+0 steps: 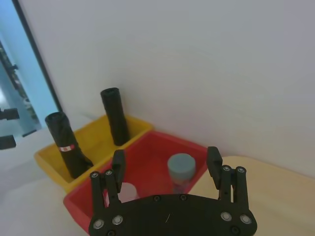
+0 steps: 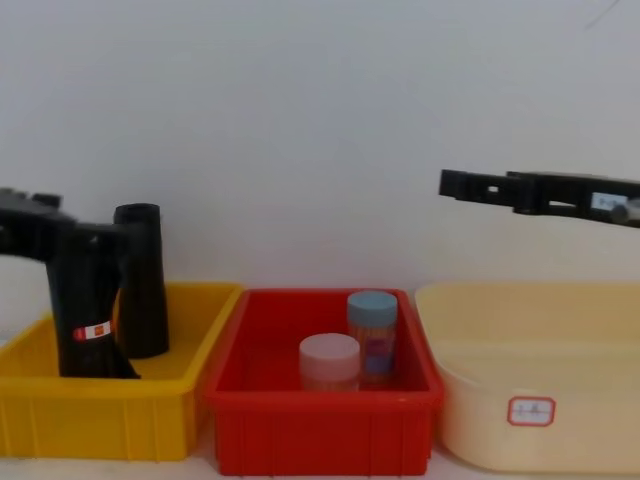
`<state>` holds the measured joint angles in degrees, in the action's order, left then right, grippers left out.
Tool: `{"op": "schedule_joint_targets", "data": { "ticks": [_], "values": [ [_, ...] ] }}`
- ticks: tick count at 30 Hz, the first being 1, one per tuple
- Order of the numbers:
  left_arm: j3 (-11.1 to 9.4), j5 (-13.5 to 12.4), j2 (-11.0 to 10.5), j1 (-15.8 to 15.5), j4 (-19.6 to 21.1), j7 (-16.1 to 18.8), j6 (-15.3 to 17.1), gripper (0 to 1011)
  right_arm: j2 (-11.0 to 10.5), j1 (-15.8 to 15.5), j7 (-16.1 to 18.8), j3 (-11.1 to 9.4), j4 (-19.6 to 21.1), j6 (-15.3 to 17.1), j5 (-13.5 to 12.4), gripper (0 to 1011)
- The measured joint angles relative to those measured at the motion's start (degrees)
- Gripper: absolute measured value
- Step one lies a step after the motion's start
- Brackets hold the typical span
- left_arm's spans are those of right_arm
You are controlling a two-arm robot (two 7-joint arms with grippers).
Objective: Pick up the garbage bag with the one hand and transfer it to the other hand.
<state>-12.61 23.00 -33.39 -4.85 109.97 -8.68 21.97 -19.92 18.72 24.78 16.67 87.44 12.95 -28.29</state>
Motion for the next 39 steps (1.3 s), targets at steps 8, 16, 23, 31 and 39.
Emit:
{"op": "schedule_joint_targets", "data": {
  "ticks": [8, 16, 23, 31, 39],
  "values": [
    [2.90, 0.43, -2.94, 2.03, -2.10, -2.73, -1.11, 1001, 1.72, 2.91, 1.59, 1.67, -4.21, -0.07, -1.03, 1001],
    [3.81, 0.20, -4.20, 1.84, -5.33, -4.87, -2.85, 1001, 3.12, 4.84, 2.00, 3.51, -7.26, 0.11, -1.27, 1001],
    [3.91, -0.95, -4.12, 0.83, -8.41, -6.04, -5.72, 1002, 3.72, 6.12, 2.02, 5.30, -9.20, 1.28, -1.15, 1001],
    [3.06, -2.28, -2.81, -1.28, -12.19, -6.86, -8.94, 1001, 4.14, 7.76, 3.01, 7.58, -11.19, 3.43, -0.91, 1001],
    [2.39, -3.40, -1.41, -3.19, -15.58, -7.50, -11.62, 1001, 4.57, 9.40, 4.02, 9.98, -13.33, 5.40, -0.35, 1001]
  ]
}}
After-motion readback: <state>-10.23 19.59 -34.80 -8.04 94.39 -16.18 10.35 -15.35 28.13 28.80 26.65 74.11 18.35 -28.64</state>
